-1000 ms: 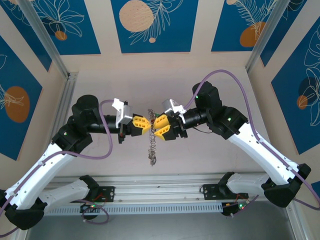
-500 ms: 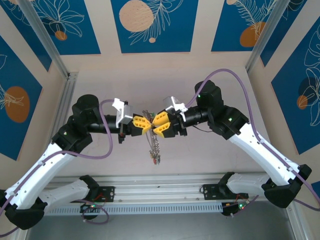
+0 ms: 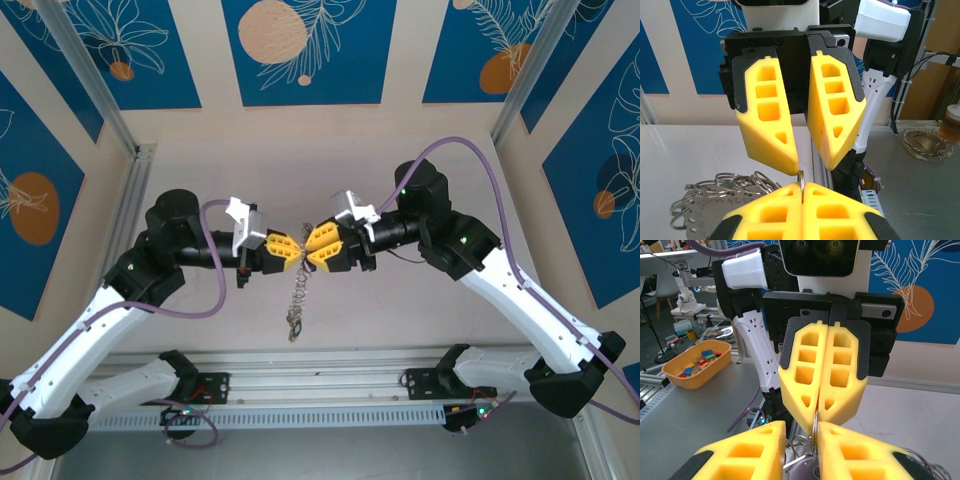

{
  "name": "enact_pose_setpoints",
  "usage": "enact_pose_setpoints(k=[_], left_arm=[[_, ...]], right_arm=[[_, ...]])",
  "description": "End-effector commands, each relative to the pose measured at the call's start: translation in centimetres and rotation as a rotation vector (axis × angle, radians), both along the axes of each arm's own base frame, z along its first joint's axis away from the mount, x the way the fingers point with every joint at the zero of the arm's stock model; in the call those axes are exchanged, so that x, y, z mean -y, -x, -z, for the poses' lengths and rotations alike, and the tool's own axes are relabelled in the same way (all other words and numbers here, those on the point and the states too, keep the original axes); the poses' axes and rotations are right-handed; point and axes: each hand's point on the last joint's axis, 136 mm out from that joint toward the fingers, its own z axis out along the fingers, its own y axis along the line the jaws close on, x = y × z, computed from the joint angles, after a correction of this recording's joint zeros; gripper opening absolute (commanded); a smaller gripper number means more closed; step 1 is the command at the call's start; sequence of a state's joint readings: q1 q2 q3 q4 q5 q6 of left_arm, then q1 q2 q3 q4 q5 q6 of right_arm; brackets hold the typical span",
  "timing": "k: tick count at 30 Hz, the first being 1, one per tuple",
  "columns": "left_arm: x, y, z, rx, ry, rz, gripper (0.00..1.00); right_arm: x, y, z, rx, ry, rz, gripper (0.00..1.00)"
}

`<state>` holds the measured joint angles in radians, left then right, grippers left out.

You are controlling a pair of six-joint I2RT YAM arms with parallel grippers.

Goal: Put the keys on the keyring

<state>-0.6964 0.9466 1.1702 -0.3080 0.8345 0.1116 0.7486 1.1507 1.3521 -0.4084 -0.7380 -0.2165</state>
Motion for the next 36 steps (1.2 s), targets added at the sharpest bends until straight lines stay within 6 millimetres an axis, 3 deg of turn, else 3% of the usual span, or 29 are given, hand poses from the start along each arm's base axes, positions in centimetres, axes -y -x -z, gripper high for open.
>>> enact_pose_setpoints(k=[1,13,16,22,27,32,36], left_arm=[[-0.3,0.9,-2.4,0.066,0.057,0.028,0.0],[-0.3,1.0,-2.5,0.068,0.063,0.03,0.0],[-0.4,1.1,-2.6,0.069,0.065,0.029,0.0],[-0.5,1.3,-2.9,0.074,0.071,0.029,0.0],[-0.8,0.3,-2.3,0.079,0.024,-0.04,0.0],[-1.5,-1.0,-1.2,0.09,-0.066,-0.133,0.31],[-1.9,-1.6,-0.4,0.097,-0.125,-0.174,0.4]], right_arm=[[0.0,0.1,-0.3,-0.002,0.0,-0.015,0.24],[-0.5,-0.7,0.6,-0.008,0.023,0.012,0.24],[-0.5,-0.7,0.7,-0.01,0.024,0.009,0.19],[-0.4,-0.7,0.5,-0.002,0.022,0.016,0.01],[0.1,-1.8,-0.2,0.035,0.051,0.106,0.0],[0.6,-2.9,0.0,0.088,0.133,0.206,0.0],[0.4,-3.9,0.9,0.145,0.234,0.285,0.0]])
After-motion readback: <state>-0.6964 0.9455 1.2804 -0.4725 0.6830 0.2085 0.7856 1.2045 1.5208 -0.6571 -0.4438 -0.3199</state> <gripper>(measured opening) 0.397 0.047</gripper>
